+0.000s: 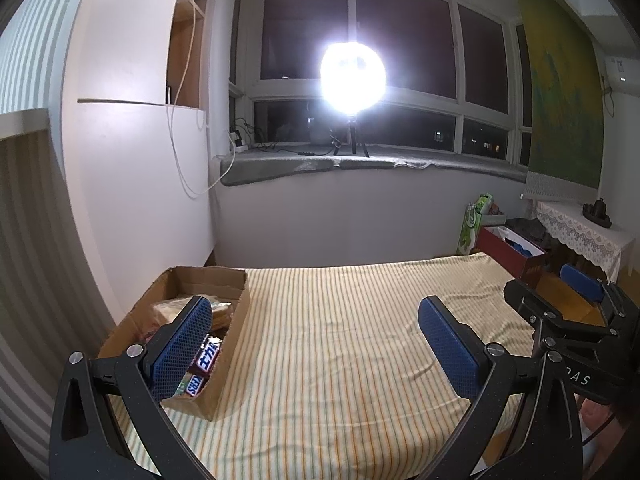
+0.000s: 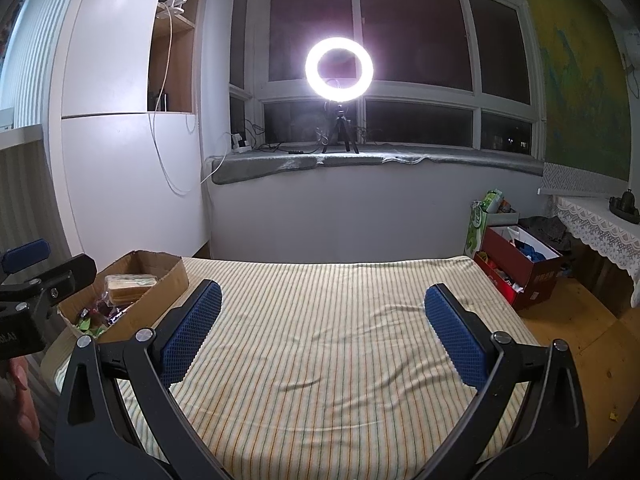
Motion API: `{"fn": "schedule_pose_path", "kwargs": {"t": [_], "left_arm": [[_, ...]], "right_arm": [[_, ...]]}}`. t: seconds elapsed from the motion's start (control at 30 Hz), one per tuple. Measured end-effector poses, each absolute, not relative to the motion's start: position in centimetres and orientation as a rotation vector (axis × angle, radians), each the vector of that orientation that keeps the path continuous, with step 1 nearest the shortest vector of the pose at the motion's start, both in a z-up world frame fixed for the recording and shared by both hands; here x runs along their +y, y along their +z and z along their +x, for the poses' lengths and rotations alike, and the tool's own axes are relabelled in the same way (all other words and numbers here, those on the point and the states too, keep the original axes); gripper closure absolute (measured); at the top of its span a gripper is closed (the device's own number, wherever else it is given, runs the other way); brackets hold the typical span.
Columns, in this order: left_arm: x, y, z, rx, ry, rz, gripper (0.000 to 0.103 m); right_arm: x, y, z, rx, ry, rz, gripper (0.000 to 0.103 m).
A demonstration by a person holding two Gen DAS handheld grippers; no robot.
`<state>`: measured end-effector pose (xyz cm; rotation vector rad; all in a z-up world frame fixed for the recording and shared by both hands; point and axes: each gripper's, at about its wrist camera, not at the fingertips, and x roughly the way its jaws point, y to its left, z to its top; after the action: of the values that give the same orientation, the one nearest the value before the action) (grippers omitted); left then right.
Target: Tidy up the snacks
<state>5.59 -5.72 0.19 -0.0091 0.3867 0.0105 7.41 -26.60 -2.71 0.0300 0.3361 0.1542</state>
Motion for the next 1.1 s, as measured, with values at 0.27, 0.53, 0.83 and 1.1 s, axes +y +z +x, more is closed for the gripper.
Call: {"fn": "schedule_pose_path", "kwargs": {"t": [0.27,0.53,0.83,1.1], "left_arm": [[-5.77,0.23,5.44,0.387,0.010,-0.012,0.001],[-5.78,0.13,5.51,0.390,0.012,-0.015,0.001],[-5.71,0.04,5.54,0.391,0.013,-0.018,0.001],[-5.72,0.14,5.39,0.389,0.015,-0.018,0.001]], "right_arm": [[-26.59,-2.72,7.38,0.336,0.154,0.030,0.000],[-26.43,-2.70,7.28,0.338,0.151,0.028,0.000],[-26.35,-2.65,7.20,0.340,0.152,0.028,0.000],[-26.34,-2.66,7.22,0.341,0.152,0.028,0.000]]}}
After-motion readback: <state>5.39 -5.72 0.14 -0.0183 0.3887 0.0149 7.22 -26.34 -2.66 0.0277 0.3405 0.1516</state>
